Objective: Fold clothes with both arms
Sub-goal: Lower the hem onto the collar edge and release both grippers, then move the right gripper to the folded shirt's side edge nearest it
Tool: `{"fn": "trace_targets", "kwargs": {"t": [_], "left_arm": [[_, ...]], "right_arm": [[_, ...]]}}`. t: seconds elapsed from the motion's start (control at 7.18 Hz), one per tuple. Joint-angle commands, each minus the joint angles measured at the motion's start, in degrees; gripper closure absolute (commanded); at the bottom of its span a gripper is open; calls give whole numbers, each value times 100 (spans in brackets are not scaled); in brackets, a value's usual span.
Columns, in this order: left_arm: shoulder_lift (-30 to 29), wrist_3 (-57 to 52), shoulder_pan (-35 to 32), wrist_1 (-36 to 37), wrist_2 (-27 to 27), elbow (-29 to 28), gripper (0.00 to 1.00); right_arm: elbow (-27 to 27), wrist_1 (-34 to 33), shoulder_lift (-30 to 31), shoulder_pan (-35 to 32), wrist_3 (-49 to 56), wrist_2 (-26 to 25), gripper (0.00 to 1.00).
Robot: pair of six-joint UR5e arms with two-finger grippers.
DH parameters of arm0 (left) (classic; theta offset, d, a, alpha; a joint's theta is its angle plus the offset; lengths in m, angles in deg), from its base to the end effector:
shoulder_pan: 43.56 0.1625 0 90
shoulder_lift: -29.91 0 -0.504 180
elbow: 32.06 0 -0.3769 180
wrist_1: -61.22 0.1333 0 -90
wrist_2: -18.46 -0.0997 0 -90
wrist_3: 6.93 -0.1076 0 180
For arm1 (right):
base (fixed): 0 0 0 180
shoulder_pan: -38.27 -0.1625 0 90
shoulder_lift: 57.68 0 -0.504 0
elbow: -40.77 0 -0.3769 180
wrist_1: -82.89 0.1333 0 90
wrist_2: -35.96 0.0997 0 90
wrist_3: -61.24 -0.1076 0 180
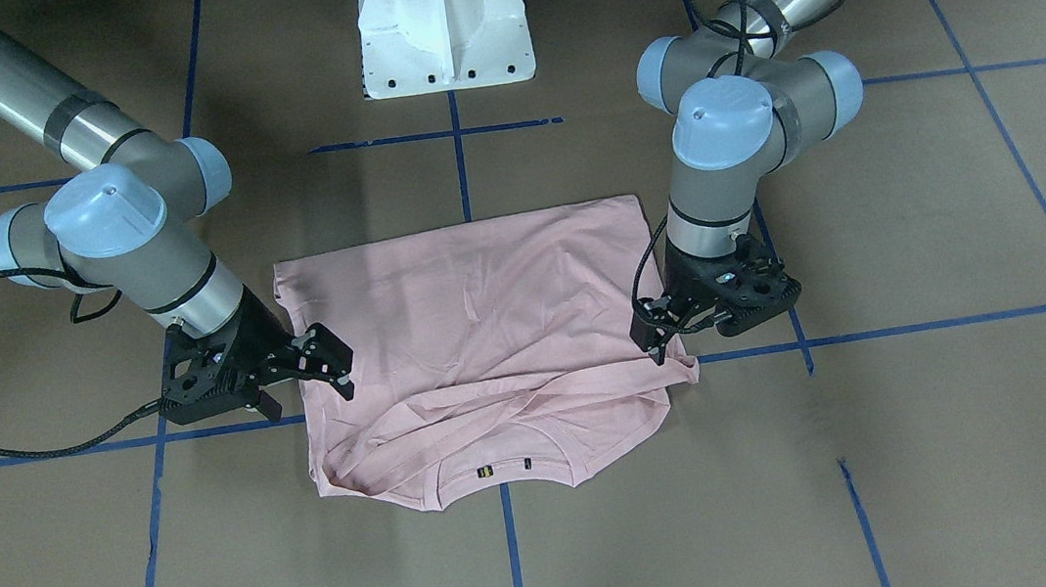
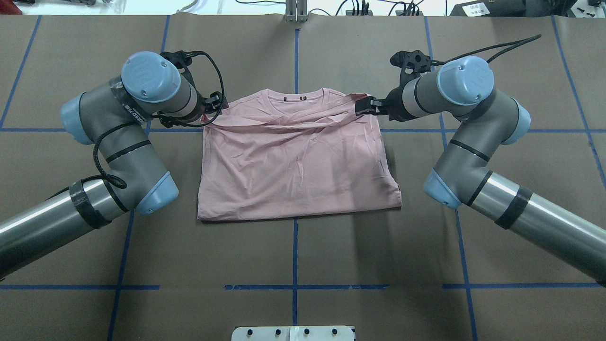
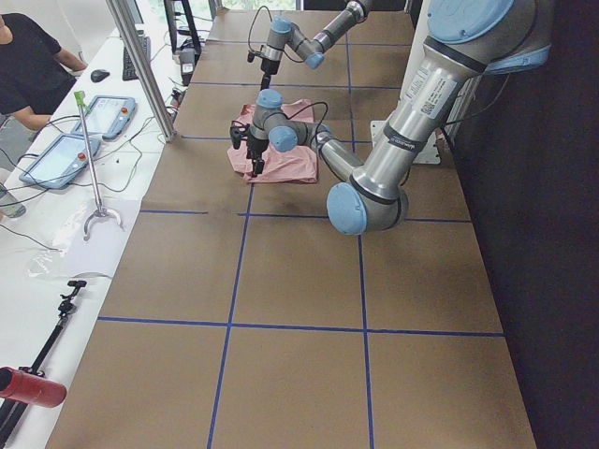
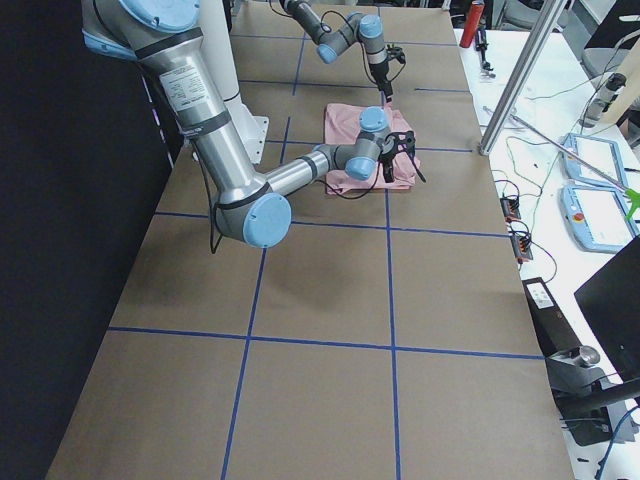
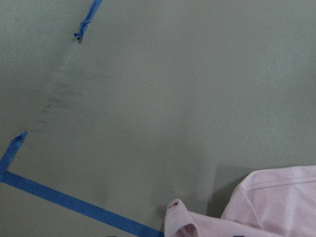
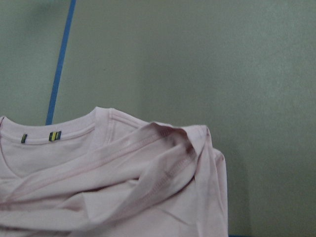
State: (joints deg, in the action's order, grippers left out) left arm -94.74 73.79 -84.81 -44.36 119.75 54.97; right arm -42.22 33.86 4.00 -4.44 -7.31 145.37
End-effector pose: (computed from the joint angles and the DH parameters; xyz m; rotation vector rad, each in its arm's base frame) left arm 0.4917 -0.5805 0.3776 0.1845 0.8298 -0.4431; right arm -0.4676 -0.5644 0.4282 0.3133 -1.0730 0.1476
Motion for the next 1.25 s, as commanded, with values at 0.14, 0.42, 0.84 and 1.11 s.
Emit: {"fn": "trace_targets", "kwargs": {"t": [0.14, 0.42, 0.84, 1.11], "left_arm": [[28, 31, 4, 406, 313, 762, 0], [63, 58, 12, 424, 322, 869, 0], [63, 84, 13, 424, 313, 878, 0], [124, 84, 30, 416, 313, 869, 0]], "right_arm": [[-927, -27, 1001, 656, -851, -147, 0], [-1499, -27, 1705, 1062, -862, -333, 1], [-1492, -71, 1637, 1116, -862, -307, 36], [-1475, -439, 1427, 1142, -853, -272, 73]]}}
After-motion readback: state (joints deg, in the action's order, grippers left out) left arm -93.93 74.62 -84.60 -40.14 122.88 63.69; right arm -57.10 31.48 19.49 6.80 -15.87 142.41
